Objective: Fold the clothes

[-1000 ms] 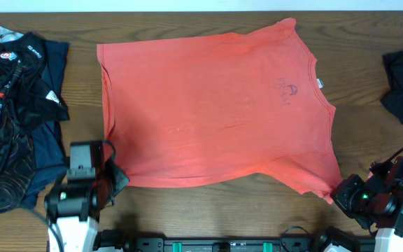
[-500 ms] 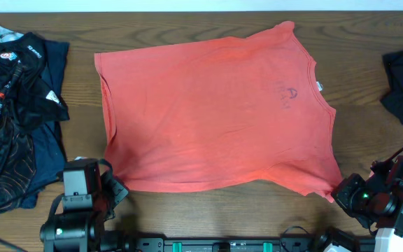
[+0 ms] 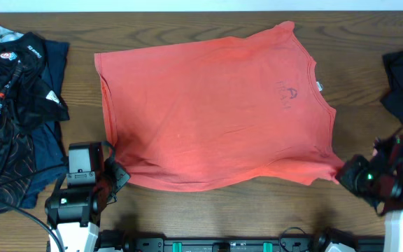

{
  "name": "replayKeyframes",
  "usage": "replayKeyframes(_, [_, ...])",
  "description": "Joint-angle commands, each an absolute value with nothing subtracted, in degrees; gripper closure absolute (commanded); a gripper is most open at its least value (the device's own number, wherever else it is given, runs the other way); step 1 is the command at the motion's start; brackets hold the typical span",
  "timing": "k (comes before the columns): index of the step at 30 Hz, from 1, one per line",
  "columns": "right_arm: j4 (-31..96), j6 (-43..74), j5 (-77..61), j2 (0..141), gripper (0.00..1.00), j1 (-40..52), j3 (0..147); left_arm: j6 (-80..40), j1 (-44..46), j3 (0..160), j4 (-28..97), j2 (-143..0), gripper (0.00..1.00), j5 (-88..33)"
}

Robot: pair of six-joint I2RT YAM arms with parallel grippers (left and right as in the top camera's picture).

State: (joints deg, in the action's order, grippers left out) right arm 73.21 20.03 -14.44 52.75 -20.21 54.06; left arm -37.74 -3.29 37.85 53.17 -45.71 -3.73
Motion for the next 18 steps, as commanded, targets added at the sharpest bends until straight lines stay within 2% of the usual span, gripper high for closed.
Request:
replayKeyframes(1, [72.86, 19.03, -10.55, 58.13, 0.99, -15.94, 57.60, -38.44, -3.46, 37.63, 52.73, -46.37, 0.94, -3.44])
replayKeyframes(7, [72.97, 19.05, -6.66, 69.12, 0.99, -9.69, 63.29, -38.04, -3.46, 37.87, 49.28, -46.52, 0.94, -3.40])
replayKeyframes(18, [72.36, 16.23, -4.91, 81.91, 0.99, -4.73, 75.31, -38.26, -3.46, 40.91, 46.78, -52.93, 0.94, -2.63])
